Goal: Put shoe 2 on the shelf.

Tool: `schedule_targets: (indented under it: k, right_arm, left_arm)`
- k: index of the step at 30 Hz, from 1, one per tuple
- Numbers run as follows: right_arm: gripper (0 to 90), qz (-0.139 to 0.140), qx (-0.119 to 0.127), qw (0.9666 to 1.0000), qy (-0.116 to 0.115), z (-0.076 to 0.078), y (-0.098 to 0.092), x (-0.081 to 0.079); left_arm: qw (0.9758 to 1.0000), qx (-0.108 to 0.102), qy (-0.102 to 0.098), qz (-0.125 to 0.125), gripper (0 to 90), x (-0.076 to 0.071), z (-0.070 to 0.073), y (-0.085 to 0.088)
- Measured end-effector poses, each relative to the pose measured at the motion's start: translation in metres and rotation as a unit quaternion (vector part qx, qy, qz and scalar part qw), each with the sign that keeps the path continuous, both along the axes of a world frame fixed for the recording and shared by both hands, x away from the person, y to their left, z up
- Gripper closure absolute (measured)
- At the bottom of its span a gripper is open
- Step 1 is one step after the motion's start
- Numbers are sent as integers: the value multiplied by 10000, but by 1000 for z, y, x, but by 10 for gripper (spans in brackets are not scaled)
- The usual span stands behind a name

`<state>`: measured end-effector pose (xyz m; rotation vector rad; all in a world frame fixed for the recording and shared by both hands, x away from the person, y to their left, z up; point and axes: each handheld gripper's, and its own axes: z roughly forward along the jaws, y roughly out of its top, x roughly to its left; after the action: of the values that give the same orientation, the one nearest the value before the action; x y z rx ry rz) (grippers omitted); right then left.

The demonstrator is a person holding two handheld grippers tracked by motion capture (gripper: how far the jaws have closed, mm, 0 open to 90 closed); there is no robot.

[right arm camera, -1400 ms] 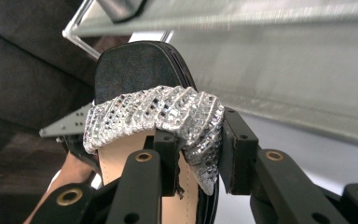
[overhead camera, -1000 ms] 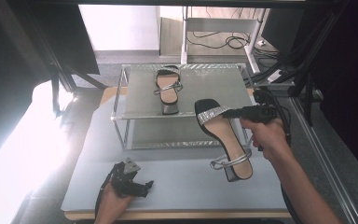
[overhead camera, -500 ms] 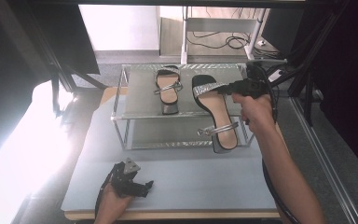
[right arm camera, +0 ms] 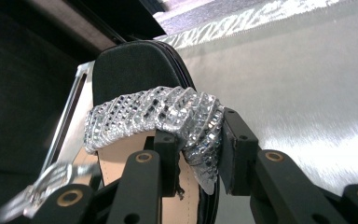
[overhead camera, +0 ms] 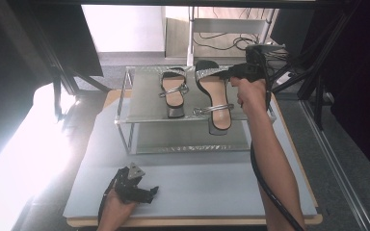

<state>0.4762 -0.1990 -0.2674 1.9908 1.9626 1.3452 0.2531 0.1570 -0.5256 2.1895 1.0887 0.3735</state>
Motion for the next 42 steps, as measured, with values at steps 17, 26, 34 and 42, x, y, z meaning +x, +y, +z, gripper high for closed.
schedule_targets:
  k: [17,26,34,42]
  right_arm:
    - [713,-409,-225,9989,-60,-14,24,44]
    - [715,-337,-634,9973,-141,-39,37,54]
    - [713,-353,-773,9962,-209,-49,42,61]
    - [663,-359,-553,9978,-67,-60,43,66]
  left_arm:
    - [10000,12,9,-21,0,0,0,0]
    - [10000,4,7,-5,0,0,0,0]
    - [10000,17,3,-10,0,0,0,0]
    - [10000,8,5,-19,0,0,0,0]
